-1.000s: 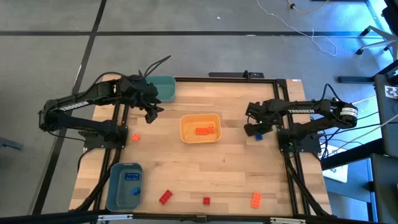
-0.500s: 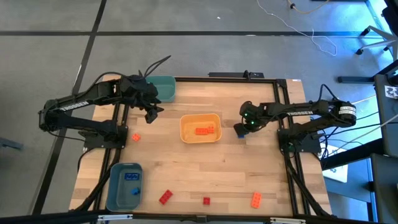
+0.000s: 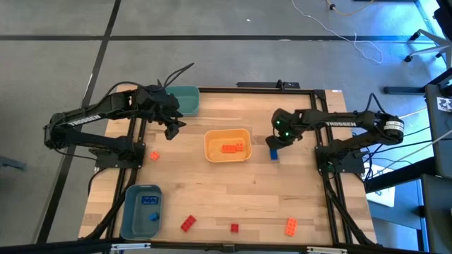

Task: Sort & place blocks by color
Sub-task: Put the blue 8 stud game piece into the blue bin

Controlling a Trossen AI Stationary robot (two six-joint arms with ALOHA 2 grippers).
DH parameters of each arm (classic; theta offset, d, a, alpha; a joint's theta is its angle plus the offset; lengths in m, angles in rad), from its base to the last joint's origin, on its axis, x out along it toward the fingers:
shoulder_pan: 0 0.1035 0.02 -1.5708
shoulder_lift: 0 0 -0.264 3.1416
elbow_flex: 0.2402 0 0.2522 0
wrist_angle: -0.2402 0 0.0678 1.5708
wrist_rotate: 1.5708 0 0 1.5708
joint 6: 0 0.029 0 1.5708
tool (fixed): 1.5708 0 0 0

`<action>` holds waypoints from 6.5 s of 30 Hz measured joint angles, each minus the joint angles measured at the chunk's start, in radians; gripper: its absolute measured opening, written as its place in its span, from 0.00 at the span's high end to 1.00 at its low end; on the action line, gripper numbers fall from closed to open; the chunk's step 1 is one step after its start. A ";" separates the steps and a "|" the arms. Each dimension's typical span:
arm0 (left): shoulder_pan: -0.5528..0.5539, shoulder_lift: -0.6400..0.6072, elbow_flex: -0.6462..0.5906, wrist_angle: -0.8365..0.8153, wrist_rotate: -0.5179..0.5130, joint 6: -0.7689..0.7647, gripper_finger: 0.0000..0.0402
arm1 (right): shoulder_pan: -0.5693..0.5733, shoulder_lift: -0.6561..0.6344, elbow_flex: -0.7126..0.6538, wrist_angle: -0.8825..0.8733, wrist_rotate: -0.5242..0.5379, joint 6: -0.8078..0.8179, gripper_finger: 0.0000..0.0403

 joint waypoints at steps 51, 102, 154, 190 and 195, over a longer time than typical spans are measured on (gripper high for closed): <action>-0.016 0.003 0.000 0.040 -0.003 0.076 0.52 | 0.002 0.120 0.482 -0.540 0.315 -0.259 0.43; -0.017 0.003 0.000 0.039 -0.011 0.076 0.52 | 0.142 0.481 0.236 -0.167 0.122 0.097 0.45; -0.023 0.076 0.000 0.299 0.029 0.578 0.52 | 0.223 0.217 0.760 -0.209 0.333 -0.460 0.65; 0.094 0.369 0.000 0.767 0.277 -0.476 0.52 | 0.338 0.378 0.788 0.017 0.908 -1.004 0.65; 0.069 0.369 0.000 0.766 0.191 -0.452 0.52 | 0.337 0.378 0.788 0.016 0.891 -1.006 0.65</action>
